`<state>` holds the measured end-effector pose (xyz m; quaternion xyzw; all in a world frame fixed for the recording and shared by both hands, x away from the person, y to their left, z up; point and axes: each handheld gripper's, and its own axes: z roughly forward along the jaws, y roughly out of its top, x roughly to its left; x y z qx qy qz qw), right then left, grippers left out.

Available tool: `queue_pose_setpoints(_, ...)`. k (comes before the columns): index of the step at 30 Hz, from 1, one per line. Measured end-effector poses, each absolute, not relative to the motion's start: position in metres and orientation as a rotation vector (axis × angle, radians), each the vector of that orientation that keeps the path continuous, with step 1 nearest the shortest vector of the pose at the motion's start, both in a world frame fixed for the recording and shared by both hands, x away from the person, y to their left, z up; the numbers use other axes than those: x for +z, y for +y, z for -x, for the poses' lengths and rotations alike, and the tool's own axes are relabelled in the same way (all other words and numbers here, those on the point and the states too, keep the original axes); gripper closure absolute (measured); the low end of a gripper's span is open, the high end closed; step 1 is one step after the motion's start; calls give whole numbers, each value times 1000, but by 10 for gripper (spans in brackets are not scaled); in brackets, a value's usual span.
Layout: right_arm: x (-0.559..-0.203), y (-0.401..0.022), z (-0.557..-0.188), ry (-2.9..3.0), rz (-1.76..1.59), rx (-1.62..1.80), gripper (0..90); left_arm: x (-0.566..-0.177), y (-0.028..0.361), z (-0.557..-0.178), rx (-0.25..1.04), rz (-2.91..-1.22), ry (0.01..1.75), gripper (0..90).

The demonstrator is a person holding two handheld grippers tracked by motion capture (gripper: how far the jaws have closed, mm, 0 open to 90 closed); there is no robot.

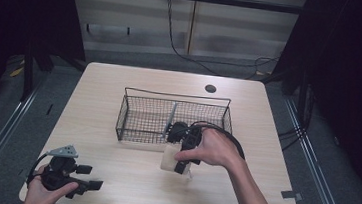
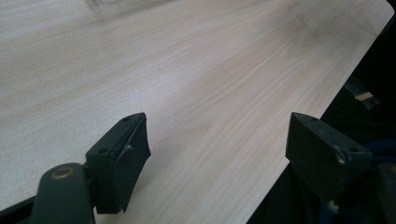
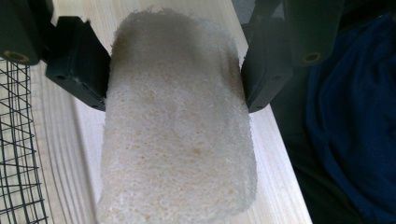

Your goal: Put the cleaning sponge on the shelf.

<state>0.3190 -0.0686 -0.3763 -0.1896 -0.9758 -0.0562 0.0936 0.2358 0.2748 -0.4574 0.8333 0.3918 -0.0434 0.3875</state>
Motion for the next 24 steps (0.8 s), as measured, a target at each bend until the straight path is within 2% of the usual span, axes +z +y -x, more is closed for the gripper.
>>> queue_pose_setpoints(24, -352, -88, -345, -2807, 924, -262, 296, -458, 275, -236, -102, -2122, 1000, 215)
